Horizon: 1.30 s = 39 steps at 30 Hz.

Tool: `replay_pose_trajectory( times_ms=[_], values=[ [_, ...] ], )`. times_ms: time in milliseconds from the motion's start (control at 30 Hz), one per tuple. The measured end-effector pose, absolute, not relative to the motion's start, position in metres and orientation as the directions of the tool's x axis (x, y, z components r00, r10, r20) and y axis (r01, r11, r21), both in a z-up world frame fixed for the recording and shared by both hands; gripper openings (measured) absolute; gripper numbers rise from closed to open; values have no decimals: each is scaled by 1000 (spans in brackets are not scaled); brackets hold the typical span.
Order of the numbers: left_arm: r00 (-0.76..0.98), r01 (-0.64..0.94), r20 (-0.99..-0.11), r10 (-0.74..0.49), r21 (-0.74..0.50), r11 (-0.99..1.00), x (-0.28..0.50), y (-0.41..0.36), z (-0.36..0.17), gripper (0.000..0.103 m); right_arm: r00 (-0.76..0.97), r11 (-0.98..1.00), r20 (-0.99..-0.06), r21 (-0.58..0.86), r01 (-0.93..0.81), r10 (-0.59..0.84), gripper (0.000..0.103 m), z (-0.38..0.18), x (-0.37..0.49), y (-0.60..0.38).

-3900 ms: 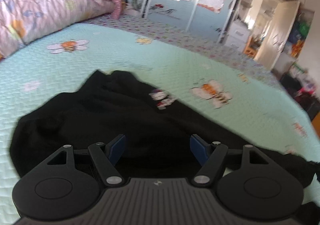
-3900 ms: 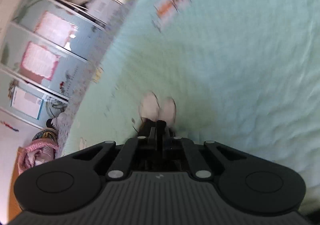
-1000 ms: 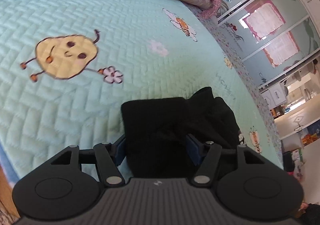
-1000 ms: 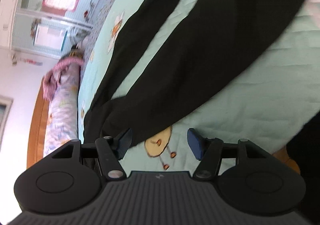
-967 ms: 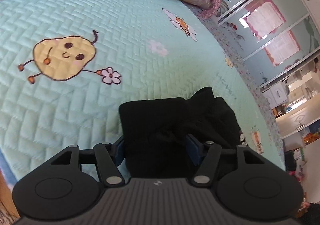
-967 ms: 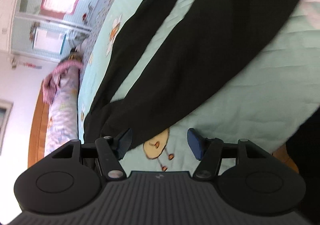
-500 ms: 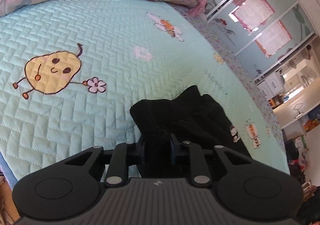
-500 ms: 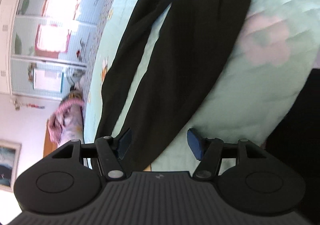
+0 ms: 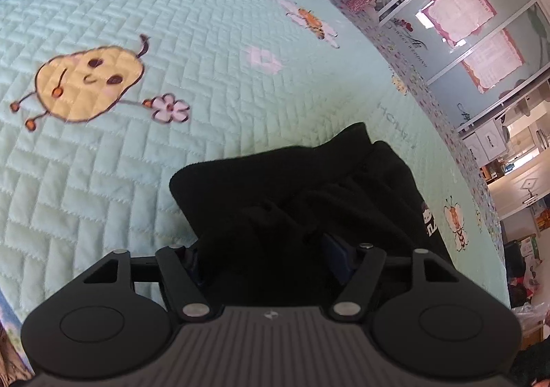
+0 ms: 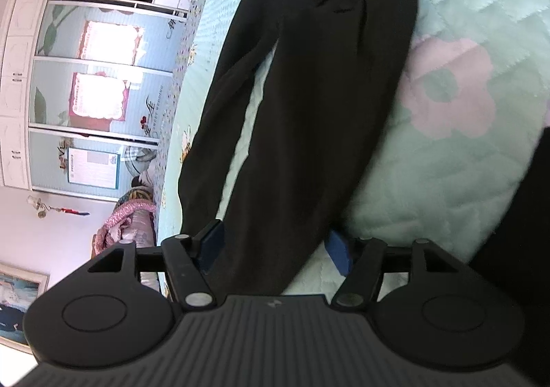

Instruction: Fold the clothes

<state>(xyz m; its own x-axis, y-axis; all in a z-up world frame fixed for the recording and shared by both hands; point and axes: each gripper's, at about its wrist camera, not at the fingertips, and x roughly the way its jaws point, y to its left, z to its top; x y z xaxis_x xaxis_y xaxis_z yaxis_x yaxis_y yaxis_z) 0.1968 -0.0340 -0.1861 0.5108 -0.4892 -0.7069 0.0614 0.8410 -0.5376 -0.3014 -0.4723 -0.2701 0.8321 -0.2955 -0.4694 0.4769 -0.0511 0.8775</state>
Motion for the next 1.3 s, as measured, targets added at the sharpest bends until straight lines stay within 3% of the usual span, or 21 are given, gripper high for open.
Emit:
replay_pose_trajectory(
  times_ms=[33, 67, 167, 233, 267, 367, 567, 633, 667, 700, 767, 833, 867, 967, 1067, 1200, 1300],
  values=[
    [515, 68, -702, -492, -538, 840, 196, -34, -184, 39, 830, -49, -468, 877, 477, -304, 69, -269, -299, -474],
    [521, 77, -691, -501, -547, 834, 194, -33, -182, 27, 828, -44, -468, 877, 479, -311, 69, -269, -299, -475],
    [538, 105, -655, -530, -572, 814, 188, -28, -175, 22, 831, -12, -464, 875, 484, -308, 64, -266, -295, -480],
    [548, 133, -629, -552, -586, 799, 184, -26, -166, 19, 823, 17, -486, 858, 513, -292, 35, -264, -294, -486],
    [552, 148, -618, -559, -588, 796, 183, -27, -162, 18, 818, 28, -495, 851, 525, -291, 12, -262, -295, -489],
    [565, 191, -583, -584, -596, 780, 180, -29, -147, 18, 819, 63, -468, 856, 514, -332, 5, -251, -307, -496],
    [541, 172, -615, -574, -586, 791, 188, -36, -155, 18, 821, 95, -459, 852, 515, -340, 10, -240, -317, -505],
    [522, 153, -637, -567, -584, 797, 187, -34, -165, 20, 824, 73, -478, 851, 521, -305, 25, -253, -312, -497],
    [516, 138, -646, -563, -585, 799, 186, -31, -169, 21, 820, 60, -497, 844, 533, -284, 45, -261, -309, -491],
    [512, 126, -651, -560, -588, 799, 185, -28, -172, 21, 819, 49, -508, 841, 538, -268, 49, -269, -306, -485],
    [530, 125, -639, -557, -591, 797, 183, -22, -171, 18, 828, 65, -493, 848, 526, -267, 47, -273, -303, -477],
    [556, 140, -618, -556, -590, 795, 180, -17, -163, 15, 825, 109, -499, 835, 540, -264, 21, -267, -304, -475],
    [570, 148, -604, -557, -591, 793, 179, -14, -158, 14, 823, 131, -503, 827, 547, -263, 3, -263, -305, -475],
    [595, 148, -574, -563, -610, 779, 177, -5, -147, 13, 834, 191, -480, 822, 536, -271, 2, -245, -312, -471],
    [557, 101, -622, -550, -607, 788, 184, -1, -158, 19, 849, 213, -466, 829, 518, -250, 3, -236, -321, -465],
    [505, 31, -686, -523, -591, 806, 183, 7, -177, 32, 825, 125, -538, 819, 561, -173, 22, -253, -329, -463],
    [525, 41, -669, -527, -598, 800, 171, 16, -174, 39, 811, 62, -521, 830, 554, -267, 33, -257, -362, -460]
  ],
)
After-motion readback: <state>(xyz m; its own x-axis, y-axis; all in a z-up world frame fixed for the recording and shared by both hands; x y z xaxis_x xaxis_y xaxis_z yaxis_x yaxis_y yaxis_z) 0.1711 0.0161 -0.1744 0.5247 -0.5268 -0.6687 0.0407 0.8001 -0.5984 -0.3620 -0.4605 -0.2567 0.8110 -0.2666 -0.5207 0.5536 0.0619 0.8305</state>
